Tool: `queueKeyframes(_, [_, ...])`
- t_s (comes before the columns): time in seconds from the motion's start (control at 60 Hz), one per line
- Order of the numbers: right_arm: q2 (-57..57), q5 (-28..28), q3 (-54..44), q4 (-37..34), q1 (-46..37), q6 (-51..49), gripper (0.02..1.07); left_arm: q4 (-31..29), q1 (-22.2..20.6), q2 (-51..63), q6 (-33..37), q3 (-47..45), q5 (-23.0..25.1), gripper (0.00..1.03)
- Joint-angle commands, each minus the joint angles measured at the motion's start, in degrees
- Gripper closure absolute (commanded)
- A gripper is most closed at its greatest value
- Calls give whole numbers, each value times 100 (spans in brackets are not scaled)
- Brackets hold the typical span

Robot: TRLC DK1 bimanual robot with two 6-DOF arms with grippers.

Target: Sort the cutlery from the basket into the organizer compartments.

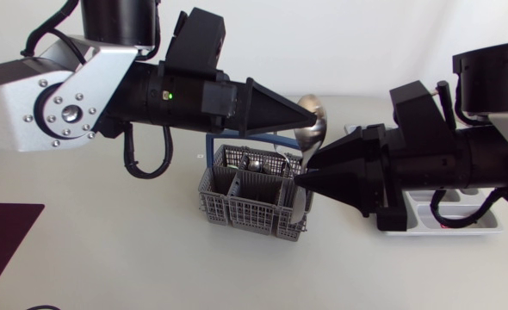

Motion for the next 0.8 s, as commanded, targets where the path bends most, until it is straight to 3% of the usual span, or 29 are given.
queueKeyframes(0.0, [64,-53,166,57,87,142,72,113,42,99,-222,206,125,97])
queueKeyframes(0.167, [64,-61,113,84,96,142,97,157,77,107,-275,215,142,97])
queueKeyframes(0.483, [20,0,43,84,96,195,101,341,130,142,-486,224,169,94])
queueKeyframes(0.55, [-15,18,25,66,96,204,101,420,147,142,-573,224,169,78])
queueKeyframes(0.667, [-147,70,-10,-4,61,213,101,412,253,134,-591,294,160,33])
queueKeyframes(0.733, [-226,114,-28,-92,8,204,101,420,349,107,-600,338,125,19])
queueKeyframes(0.783, [-287,158,-45,-162,-80,178,101,420,464,90,-609,365,72,14])
